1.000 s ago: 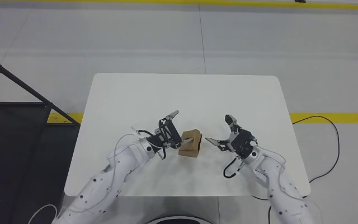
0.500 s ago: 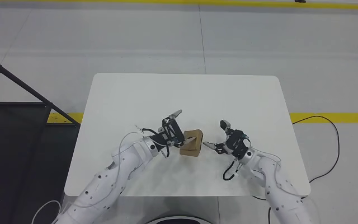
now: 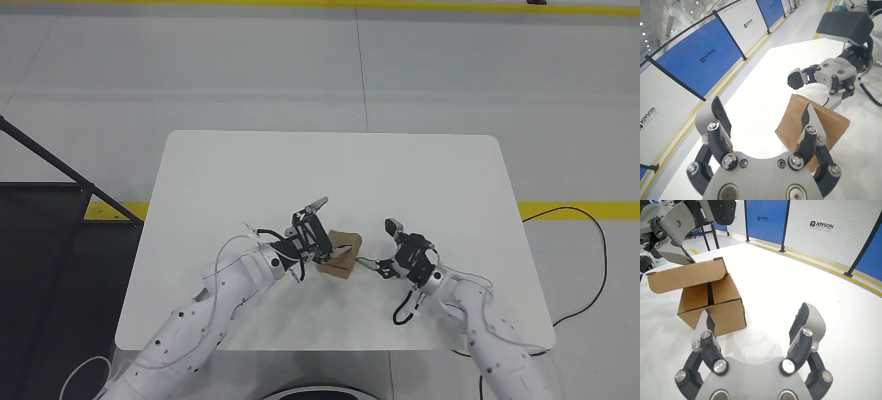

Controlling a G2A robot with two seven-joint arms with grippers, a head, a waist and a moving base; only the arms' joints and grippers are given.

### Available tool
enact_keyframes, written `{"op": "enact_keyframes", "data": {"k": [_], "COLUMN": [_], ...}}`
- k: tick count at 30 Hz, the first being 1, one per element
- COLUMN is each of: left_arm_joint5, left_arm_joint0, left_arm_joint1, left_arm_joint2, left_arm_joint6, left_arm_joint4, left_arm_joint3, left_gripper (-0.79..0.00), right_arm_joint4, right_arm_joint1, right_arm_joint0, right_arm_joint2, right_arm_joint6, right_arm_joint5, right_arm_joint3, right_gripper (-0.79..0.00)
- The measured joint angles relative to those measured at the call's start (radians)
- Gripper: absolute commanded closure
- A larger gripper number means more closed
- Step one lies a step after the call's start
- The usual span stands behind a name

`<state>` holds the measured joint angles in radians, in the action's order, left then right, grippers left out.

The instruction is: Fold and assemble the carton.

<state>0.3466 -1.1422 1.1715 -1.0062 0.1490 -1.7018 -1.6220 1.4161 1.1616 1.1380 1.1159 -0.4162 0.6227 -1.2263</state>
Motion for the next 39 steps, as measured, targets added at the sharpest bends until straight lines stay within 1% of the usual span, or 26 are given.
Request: {"op": "enact_keyframes", "data": {"k": [12,18,23,31,39], "left_arm_joint5": [0.009,0.009,0.012,0.014,0.017], "left_arm_joint0": [0.005,0.003,0.002,-0.001,-0.006], "left_arm_joint1": [0.006,0.008,0.010,0.012,0.014], "left_arm_joint2": [0.007,0.004,0.001,-0.003,-0.010], "left_arm_joint6": [-0.007,-0.006,-0.003,-0.002,0.004], "left_arm_joint4": [-0.016,-0.015,-0.013,-0.012,-0.009], "left_arm_joint3": [0.031,0.035,0.034,0.035,0.034], "left_gripper": [-0.785,-0.785,-0.785,-0.785,-0.785], "right_arm_joint4": [-0.001,-0.014,-0.029,-0.009,-0.006], "right_arm_joint1": [0.007,-0.002,-0.008,-0.003,0.002], "right_arm_joint0": [-0.025,-0.003,0.026,0.028,0.014], "right_arm_joint2": [-0.017,0.028,0.059,0.032,0.013], "right_arm_joint6": [-0.021,-0.045,-0.046,-0.038,-0.025], "right_arm_joint5": [-0.004,-0.032,-0.045,-0.051,-0.046], "right_arm_joint3": [0.036,0.025,-0.019,-0.068,-0.062], "right_gripper": [-0.785,-0.785,-0.785,-0.785,-0.785]}}
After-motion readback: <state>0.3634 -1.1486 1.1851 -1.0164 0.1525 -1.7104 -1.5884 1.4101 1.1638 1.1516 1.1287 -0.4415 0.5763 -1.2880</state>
